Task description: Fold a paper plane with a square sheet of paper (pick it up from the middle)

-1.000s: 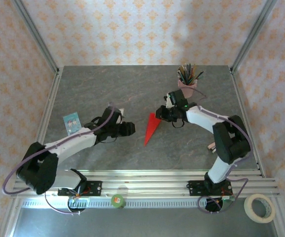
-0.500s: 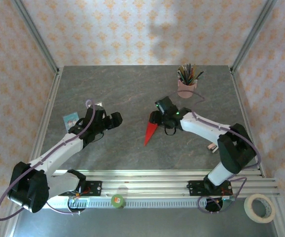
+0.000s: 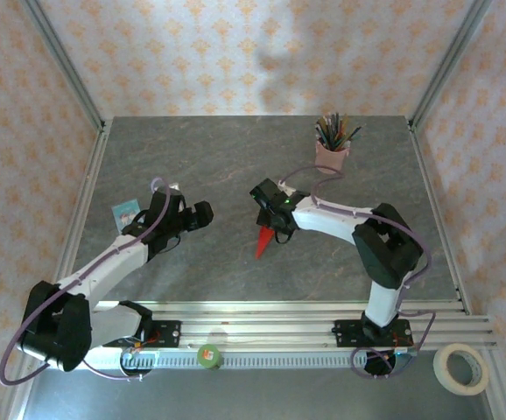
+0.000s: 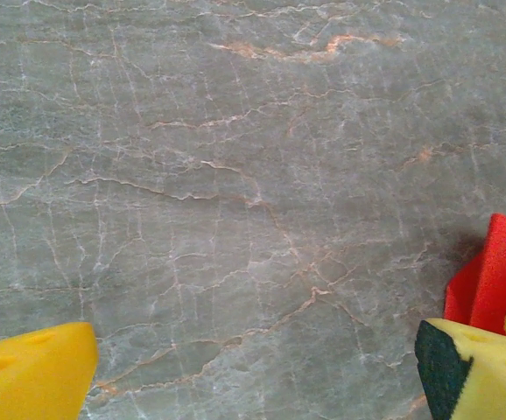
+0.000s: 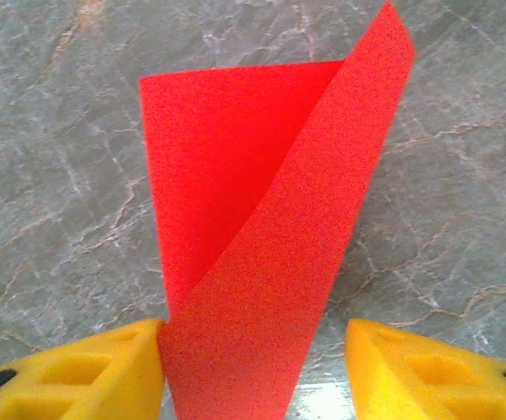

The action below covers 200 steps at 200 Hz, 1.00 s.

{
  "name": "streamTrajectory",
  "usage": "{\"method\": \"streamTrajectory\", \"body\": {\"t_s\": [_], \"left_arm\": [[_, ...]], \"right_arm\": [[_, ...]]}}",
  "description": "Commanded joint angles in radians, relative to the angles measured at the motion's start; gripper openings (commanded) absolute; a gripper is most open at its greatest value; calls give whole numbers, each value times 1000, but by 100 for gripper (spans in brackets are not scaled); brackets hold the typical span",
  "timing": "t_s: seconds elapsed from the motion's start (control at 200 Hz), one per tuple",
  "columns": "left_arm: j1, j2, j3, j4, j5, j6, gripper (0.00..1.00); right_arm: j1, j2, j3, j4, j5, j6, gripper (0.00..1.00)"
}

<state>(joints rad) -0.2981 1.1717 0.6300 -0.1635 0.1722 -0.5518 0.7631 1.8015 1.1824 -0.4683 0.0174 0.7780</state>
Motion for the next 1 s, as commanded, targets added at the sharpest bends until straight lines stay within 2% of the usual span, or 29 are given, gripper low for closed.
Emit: {"method": "streamTrajectory", "body": {"t_s": [0.0, 0.2, 0.33, 0.556, 0.721, 0.996], "left_arm": [[11, 18, 0, 18, 0, 35, 95], [13, 28, -10, 22, 6, 38, 95], [13, 38, -9, 22, 9, 39, 96], [15, 56, -5, 23, 16, 36, 96], [14, 62, -3, 27, 24, 28, 96], [28, 52, -2, 55, 41, -28, 96]], "right_arm": [[2, 22, 30, -55, 62, 34, 55], [2, 49, 68, -97, 76, 39, 54], [2, 48, 72, -124, 102, 57, 48], [2, 24, 33, -110, 96, 82, 29], [2, 19, 8, -95, 99, 98, 22], [-1, -22, 22, -75, 152, 86, 1]]}}
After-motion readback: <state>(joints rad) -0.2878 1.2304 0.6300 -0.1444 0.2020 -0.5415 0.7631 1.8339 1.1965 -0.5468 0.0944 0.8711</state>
